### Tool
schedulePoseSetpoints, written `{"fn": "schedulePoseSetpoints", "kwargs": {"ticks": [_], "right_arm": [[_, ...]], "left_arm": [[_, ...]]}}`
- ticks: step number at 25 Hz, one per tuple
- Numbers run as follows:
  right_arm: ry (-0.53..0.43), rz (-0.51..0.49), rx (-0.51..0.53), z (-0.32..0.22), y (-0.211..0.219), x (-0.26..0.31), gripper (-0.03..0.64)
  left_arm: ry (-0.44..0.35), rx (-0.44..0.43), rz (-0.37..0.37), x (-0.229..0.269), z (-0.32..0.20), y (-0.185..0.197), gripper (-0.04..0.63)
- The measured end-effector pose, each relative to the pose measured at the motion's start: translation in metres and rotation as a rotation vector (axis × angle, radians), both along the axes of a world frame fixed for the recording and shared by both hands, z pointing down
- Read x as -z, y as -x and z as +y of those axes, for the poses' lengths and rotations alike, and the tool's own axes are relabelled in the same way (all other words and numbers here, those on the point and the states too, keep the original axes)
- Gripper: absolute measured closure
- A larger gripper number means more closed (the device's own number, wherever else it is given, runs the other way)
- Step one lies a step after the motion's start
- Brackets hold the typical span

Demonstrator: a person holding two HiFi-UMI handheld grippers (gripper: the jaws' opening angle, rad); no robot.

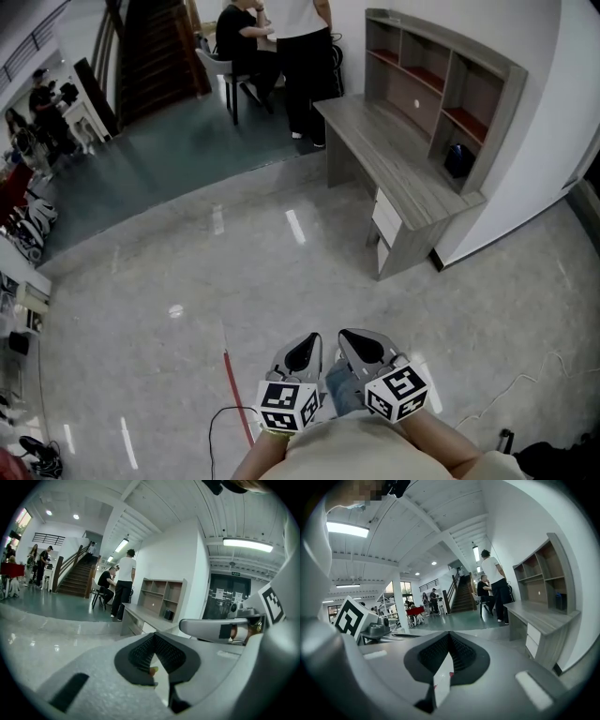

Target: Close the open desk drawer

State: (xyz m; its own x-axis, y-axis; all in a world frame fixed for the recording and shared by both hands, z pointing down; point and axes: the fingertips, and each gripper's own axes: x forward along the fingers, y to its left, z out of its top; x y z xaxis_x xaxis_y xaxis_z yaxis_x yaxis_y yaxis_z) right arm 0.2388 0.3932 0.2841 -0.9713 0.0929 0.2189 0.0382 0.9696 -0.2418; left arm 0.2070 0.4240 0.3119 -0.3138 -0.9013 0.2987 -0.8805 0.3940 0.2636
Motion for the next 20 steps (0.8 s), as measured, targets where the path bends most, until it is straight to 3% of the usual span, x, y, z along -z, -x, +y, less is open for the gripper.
{"fn": "schedulePoseSetpoints", "kwargs": {"ticks": [12,20], "right_arm": [[-0.013,-0.004,0.025,-0.106,0.107,0.018,0.611],[-0.007,-0.017,-0.014,-0.177,0.147,0.018,0.611]], "left_arm": [[-0.014,0.009,-0.002,0.021,-0.103,0.099,0.588],[-0.019,-0.018,0.012,0.019,-0.168,0.140,0.588]]}}
